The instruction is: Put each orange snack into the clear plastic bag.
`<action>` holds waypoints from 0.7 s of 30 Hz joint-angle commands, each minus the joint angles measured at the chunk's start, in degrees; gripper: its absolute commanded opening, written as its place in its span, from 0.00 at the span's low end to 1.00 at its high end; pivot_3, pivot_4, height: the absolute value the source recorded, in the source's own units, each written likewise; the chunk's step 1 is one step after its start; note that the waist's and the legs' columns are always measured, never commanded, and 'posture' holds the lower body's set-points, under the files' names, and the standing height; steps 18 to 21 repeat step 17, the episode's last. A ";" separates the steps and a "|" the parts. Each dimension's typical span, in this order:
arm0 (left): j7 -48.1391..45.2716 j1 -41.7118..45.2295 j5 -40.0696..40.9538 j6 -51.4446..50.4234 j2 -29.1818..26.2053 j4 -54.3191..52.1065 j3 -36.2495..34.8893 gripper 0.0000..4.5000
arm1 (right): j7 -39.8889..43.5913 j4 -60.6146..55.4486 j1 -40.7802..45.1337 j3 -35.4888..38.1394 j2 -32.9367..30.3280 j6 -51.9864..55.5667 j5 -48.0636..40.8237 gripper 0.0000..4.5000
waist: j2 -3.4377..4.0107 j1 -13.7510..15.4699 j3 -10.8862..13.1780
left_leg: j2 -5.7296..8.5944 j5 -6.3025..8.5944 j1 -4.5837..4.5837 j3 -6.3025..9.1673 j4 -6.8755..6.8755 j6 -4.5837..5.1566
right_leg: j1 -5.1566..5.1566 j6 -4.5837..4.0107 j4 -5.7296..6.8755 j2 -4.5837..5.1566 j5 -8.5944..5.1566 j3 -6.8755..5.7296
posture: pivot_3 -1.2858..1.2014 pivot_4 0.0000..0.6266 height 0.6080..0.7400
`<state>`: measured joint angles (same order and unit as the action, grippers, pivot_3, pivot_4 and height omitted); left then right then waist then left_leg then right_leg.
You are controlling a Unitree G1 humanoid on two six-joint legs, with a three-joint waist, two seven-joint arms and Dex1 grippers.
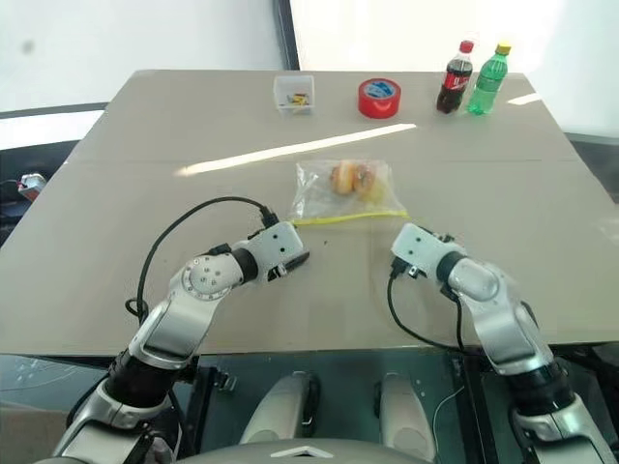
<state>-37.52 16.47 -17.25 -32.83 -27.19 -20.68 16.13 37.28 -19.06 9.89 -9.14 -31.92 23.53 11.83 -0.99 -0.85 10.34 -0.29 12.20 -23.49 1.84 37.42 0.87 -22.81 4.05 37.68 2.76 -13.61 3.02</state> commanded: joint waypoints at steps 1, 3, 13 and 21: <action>1.48 -1.41 3.74 -3.67 1.28 -4.72 -6.39 0.90 | 5.16 -6.55 -3.80 7.36 -2.06 2.43 -8.92 0.72 | -0.01 -0.09 -0.01 | -0.06 0.00 0.07 0.00 0.00 0.00 | 0.07 0.01 -0.01 -0.02 -0.01 0.00 | 0.52 0.24 1.00; 0.54 -3.27 8.61 -5.16 1.90 -6.52 -12.02 0.90 | 8.19 -7.00 -6.61 13.07 -3.81 2.47 -14.55 0.72 | -0.02 -0.22 -0.01 | -0.12 0.00 0.09 0.03 0.00 0.00 | 0.07 0.00 0.00 -0.04 0.00 0.02 | 0.52 0.24 1.00; -6.92 -14.81 32.65 -15.24 -0.40 -18.18 -33.62 0.90 | 20.77 -1.35 -8.97 33.01 -10.85 9.64 -39.98 0.72 | -0.02 0.12 -0.01 | -0.19 0.01 -0.09 0.04 -0.02 -0.01 | -0.01 -0.27 -0.09 0.00 0.09 -0.04 | 0.52 0.24 1.00; -7.76 -18.32 39.09 -17.50 -1.98 -21.15 -37.64 0.90 | 23.87 1.49 -9.74 33.60 -13.80 8.44 -42.13 0.72 | -0.03 0.08 -0.01 | -0.19 0.01 -0.10 0.00 -0.02 -0.01 | 0.00 -0.27 -0.14 0.01 0.08 -0.02 | 0.52 0.24 1.00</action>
